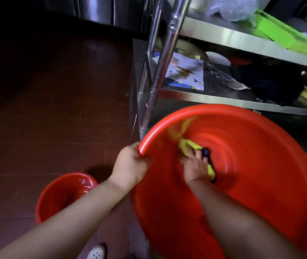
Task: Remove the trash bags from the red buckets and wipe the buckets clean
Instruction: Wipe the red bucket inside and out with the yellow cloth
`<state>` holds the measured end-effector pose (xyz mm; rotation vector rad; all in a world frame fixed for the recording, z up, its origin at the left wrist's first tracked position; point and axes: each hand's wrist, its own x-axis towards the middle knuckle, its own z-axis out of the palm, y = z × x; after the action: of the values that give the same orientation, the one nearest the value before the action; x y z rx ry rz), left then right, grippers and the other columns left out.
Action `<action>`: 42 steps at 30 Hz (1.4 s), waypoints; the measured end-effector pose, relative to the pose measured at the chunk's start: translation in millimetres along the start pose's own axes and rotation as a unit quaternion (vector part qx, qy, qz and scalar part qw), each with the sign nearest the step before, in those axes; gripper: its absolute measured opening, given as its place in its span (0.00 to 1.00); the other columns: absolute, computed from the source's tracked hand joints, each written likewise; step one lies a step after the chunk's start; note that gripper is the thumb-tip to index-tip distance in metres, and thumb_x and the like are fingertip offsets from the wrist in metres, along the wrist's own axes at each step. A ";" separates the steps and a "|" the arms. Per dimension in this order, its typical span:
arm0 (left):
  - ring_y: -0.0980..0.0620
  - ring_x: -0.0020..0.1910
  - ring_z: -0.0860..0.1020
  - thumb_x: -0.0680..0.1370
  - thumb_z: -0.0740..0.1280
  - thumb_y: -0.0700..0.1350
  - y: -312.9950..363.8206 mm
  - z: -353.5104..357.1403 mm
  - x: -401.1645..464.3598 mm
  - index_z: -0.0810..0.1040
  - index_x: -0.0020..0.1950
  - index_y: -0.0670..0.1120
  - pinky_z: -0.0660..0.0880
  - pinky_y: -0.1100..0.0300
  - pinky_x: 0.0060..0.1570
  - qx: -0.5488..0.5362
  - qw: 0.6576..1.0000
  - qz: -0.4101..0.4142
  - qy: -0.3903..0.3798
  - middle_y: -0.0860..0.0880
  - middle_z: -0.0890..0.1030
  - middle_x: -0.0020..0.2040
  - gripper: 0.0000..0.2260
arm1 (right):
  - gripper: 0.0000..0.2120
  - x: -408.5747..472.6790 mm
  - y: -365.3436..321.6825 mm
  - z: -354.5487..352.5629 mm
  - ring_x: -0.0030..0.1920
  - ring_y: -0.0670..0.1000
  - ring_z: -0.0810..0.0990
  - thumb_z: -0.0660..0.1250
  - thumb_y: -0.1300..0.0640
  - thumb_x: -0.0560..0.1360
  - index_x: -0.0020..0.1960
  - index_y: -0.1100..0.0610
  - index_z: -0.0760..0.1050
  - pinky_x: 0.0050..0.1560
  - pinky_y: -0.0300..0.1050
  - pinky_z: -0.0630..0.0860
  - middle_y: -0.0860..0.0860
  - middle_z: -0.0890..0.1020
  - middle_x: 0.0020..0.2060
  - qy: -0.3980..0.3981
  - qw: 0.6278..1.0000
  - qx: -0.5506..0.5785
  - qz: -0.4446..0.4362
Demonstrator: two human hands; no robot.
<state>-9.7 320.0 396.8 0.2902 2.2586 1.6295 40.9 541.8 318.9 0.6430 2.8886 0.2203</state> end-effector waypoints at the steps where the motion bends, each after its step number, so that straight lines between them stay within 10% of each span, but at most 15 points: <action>1: 0.62 0.22 0.73 0.71 0.69 0.35 1.2 2.1 0.2 0.75 0.36 0.51 0.71 0.65 0.26 -0.004 1.000 0.001 0.002 0.52 0.77 0.28 0.11 | 0.20 -4.5 -5.2 4.7 0.71 0.54 0.57 0.50 0.52 0.79 0.66 0.40 0.70 0.62 0.52 0.61 0.41 0.55 0.75 -0.033 0.999 0.007 -0.032; 8: 0.53 0.24 0.75 0.69 0.69 0.37 9.8 5.5 3.4 0.75 0.35 0.49 0.71 0.59 0.28 0.016 1.000 -0.003 0.021 0.50 0.77 0.27 0.08 | 0.22 -45.5 -12.3 -33.8 0.71 0.60 0.57 0.56 0.61 0.77 0.69 0.45 0.68 0.68 0.51 0.59 0.50 0.59 0.72 -0.120 0.988 0.095 0.027; 16: 0.44 0.32 0.79 0.68 0.70 0.40 27.8 9.2 16.8 0.77 0.38 0.46 0.76 0.53 0.36 0.040 0.999 0.016 0.019 0.43 0.81 0.34 0.03 | 0.31 -81.8 -6.6 -123.8 0.50 0.57 0.72 0.72 0.63 0.60 0.59 0.41 0.76 0.41 0.51 0.73 0.47 0.75 0.64 0.277 0.958 0.065 -0.036; 21: 0.46 0.27 0.77 0.66 0.69 0.40 31.4 11.9 18.5 0.78 0.37 0.44 0.75 0.54 0.32 0.042 0.999 0.014 -0.012 0.43 0.80 0.30 0.01 | 0.28 -90.0 10.2 -178.0 0.54 0.58 0.68 0.64 0.61 0.67 0.66 0.44 0.70 0.49 0.54 0.72 0.51 0.70 0.67 0.488 0.870 0.023 -0.058; 27: 0.46 0.29 0.80 0.68 0.68 0.37 44.2 21.8 17.0 0.78 0.39 0.45 0.76 0.56 0.31 0.078 0.995 0.050 -0.044 0.46 0.80 0.30 0.04 | 0.29 -56.6 7.8 -202.8 0.71 0.60 0.61 0.57 0.38 0.72 0.72 0.43 0.62 0.68 0.61 0.54 0.52 0.61 0.74 0.277 0.955 -0.069 -0.079; 30: 0.45 0.32 0.80 0.67 0.67 0.37 47.0 21.1 16.7 0.77 0.39 0.45 0.74 0.58 0.31 0.100 0.993 0.048 -0.034 0.47 0.79 0.31 0.04 | 0.30 -47.8 10.4 -201.0 0.76 0.57 0.43 0.40 0.40 0.73 0.75 0.40 0.48 0.70 0.58 0.33 0.50 0.45 0.77 0.224 0.964 -0.069 -0.123; 32: 0.48 0.28 0.78 0.68 0.66 0.37 48.0 20.0 14.8 0.76 0.38 0.46 0.71 0.61 0.28 0.101 0.993 0.046 -0.037 0.48 0.78 0.30 0.04 | 0.27 -46.3 9.4 -204.5 0.76 0.56 0.41 0.49 0.45 0.77 0.75 0.39 0.48 0.70 0.58 0.31 0.49 0.45 0.77 0.211 0.962 -0.081 -0.156; 38: 0.53 0.23 0.72 0.69 0.65 0.37 52.5 23.4 7.4 0.72 0.34 0.47 0.66 0.63 0.24 0.094 0.994 0.048 -0.037 0.51 0.73 0.26 0.07 | 0.29 -34.4 -2.8 -212.2 0.64 0.59 0.68 0.73 0.46 0.65 0.64 0.40 0.69 0.69 0.64 0.55 0.51 0.72 0.63 0.214 0.955 -0.128 -0.160; 42: 0.49 0.25 0.73 0.69 0.66 0.38 51.0 26.1 8.1 0.75 0.38 0.46 0.71 0.58 0.28 0.068 0.996 0.053 -0.038 0.49 0.75 0.27 0.03 | 0.30 -26.7 11.5 -206.4 0.41 0.57 0.77 0.79 0.41 0.50 0.51 0.43 0.78 0.47 0.54 0.73 0.51 0.79 0.42 0.283 0.940 -0.138 -0.131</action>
<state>-8.7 362.1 436.4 0.5050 2.3355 1.4906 28.0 518.7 525.6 0.1517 3.3308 0.8831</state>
